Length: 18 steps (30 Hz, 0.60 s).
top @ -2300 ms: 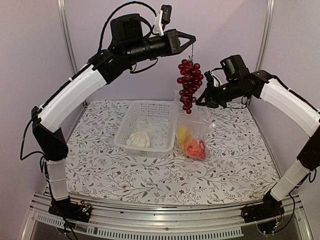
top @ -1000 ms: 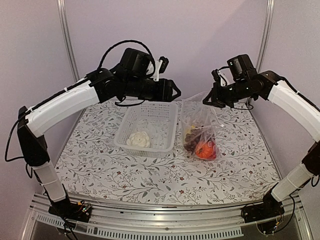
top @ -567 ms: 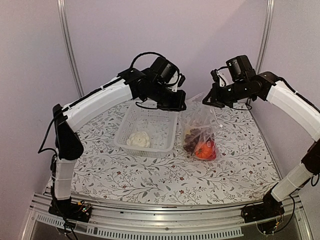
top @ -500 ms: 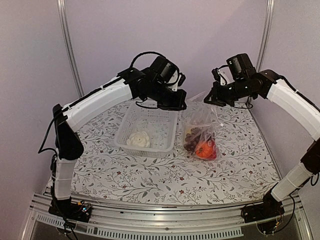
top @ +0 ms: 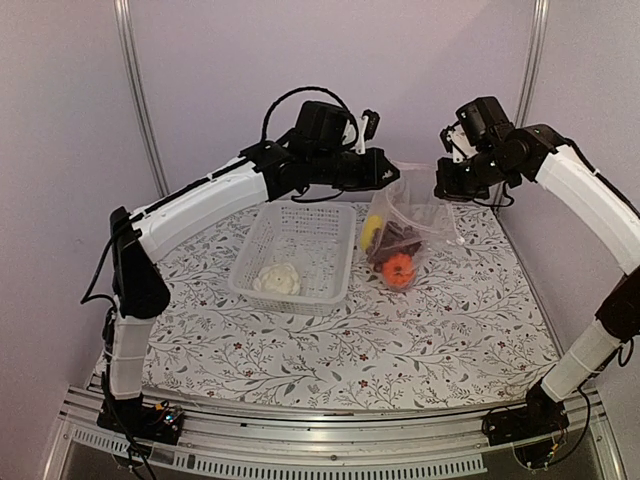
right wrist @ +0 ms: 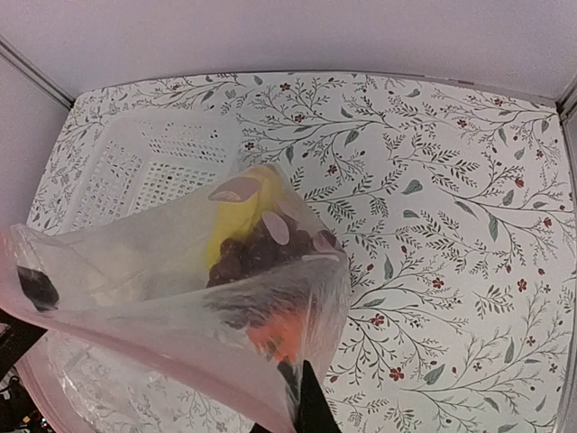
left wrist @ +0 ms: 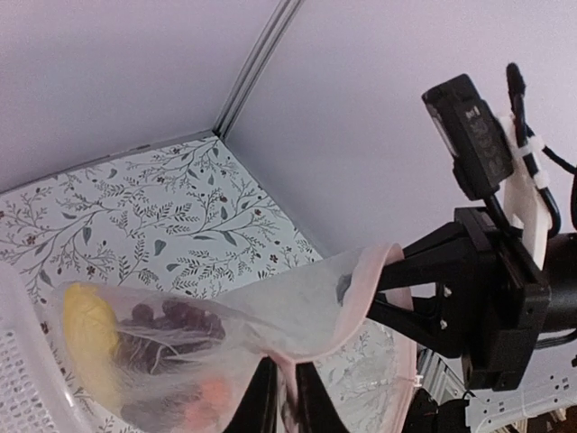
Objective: Place the food in the zip-top bag and seal the zipper
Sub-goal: Adjust the zipper food storage bag at the center of the board.
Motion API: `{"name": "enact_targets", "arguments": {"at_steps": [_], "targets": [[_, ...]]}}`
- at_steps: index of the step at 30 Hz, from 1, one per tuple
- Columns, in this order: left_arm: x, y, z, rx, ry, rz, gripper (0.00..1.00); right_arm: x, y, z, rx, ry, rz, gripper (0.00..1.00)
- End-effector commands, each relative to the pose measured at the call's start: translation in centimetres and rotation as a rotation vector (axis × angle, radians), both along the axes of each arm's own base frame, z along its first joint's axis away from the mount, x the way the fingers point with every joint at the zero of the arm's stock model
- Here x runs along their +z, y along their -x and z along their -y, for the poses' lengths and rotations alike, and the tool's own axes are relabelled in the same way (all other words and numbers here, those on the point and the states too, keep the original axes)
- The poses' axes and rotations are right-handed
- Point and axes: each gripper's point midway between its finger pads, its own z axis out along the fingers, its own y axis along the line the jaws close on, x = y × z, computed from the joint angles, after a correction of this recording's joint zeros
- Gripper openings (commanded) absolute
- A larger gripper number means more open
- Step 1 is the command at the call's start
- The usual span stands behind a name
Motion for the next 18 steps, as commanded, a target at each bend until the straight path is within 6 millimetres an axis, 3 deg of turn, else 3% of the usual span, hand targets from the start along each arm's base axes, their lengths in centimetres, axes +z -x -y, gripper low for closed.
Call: {"name": "enact_targets", "arguments": {"at_steps": [1, 4, 7, 13, 14, 15, 18], "targets": [[-2.6, -1.6, -1.0, 0.020, -0.011, -0.050, 0.19, -2.9, -0.1, -1.3, 0.054, -0.008, -0.069, 0.00], [-2.1, -1.1, -2.3, 0.019, -0.062, -0.009, 0.40, -2.6, -0.1, -3.0, 0.103, -0.083, -0.081, 0.00], [-1.7, -0.2, -4.0, 0.025, -0.126, 0.022, 0.53, -2.9, -0.4, -4.0, 0.121, -0.120, -0.098, 0.00], [-1.8, 2.9, -9.1, 0.035, -0.257, 0.054, 0.61, -2.6, -1.4, -5.1, 0.138, -0.149, -0.100, 0.00], [-2.6, 3.7, -10.0, 0.026, -0.287, 0.054, 0.64, -2.6, -1.6, -5.2, 0.138, -0.150, -0.099, 0.00], [-1.8, 4.6, -11.2, 0.028, -0.290, 0.078, 0.69, -2.7, -1.7, -5.3, 0.139, -0.149, -0.099, 0.00], [-2.9, 5.6, -14.6, 0.081, -0.373, 0.102, 0.93, -2.7, -1.9, -5.6, 0.151, -0.152, -0.102, 0.00]]}}
